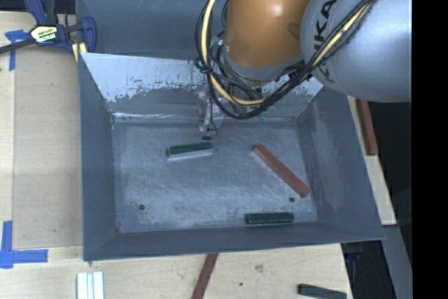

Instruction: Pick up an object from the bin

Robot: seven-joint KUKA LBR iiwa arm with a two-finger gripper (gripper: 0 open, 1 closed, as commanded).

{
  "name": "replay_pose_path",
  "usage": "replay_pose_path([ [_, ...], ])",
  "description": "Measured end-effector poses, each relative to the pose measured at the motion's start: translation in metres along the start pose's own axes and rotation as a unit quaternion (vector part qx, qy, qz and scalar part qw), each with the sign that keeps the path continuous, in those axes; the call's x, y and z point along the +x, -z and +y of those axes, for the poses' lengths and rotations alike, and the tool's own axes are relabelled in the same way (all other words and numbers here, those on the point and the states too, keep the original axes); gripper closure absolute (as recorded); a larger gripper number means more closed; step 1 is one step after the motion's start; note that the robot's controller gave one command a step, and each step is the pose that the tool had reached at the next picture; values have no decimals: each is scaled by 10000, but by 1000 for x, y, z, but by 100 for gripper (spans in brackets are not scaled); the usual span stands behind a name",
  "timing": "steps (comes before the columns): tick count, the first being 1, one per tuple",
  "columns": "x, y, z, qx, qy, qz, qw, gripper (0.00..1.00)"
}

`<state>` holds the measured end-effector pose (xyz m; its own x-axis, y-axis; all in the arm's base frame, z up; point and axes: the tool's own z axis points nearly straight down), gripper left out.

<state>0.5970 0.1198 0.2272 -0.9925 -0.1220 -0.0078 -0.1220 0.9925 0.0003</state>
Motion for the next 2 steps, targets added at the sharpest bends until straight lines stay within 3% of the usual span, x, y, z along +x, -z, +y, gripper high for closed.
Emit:
replay_pose_path([
  [1,1,-2,0,0,-3,20,10000,0],
  [2,1,-2,0,0,-5,20,10000,0],
])
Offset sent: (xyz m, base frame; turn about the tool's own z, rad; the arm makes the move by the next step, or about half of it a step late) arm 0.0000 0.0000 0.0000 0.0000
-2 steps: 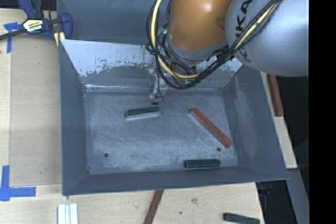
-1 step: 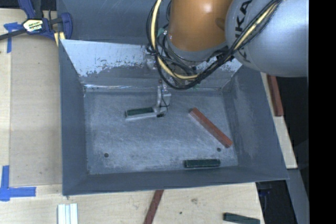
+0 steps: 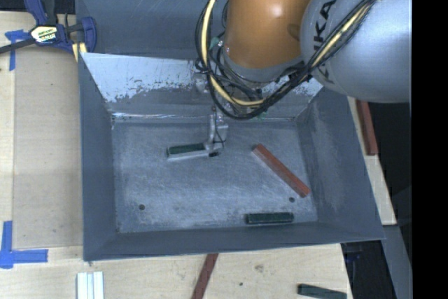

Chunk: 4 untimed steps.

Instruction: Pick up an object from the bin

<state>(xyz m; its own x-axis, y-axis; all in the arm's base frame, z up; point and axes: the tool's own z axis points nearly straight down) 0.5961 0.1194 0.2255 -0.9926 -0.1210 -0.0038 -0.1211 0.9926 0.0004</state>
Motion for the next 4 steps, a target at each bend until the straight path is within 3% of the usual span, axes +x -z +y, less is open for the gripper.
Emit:
replay_pose_path([
  [1,9,-51,-11,0,345,-25,9994,0],
  [2,-3,-148,-13,-1,487,3,9988,100],
  [3,-3,-148,-13,-2,484,3,9988,100],
  [4,-4,61,1,1,730,8,9973,100],
])
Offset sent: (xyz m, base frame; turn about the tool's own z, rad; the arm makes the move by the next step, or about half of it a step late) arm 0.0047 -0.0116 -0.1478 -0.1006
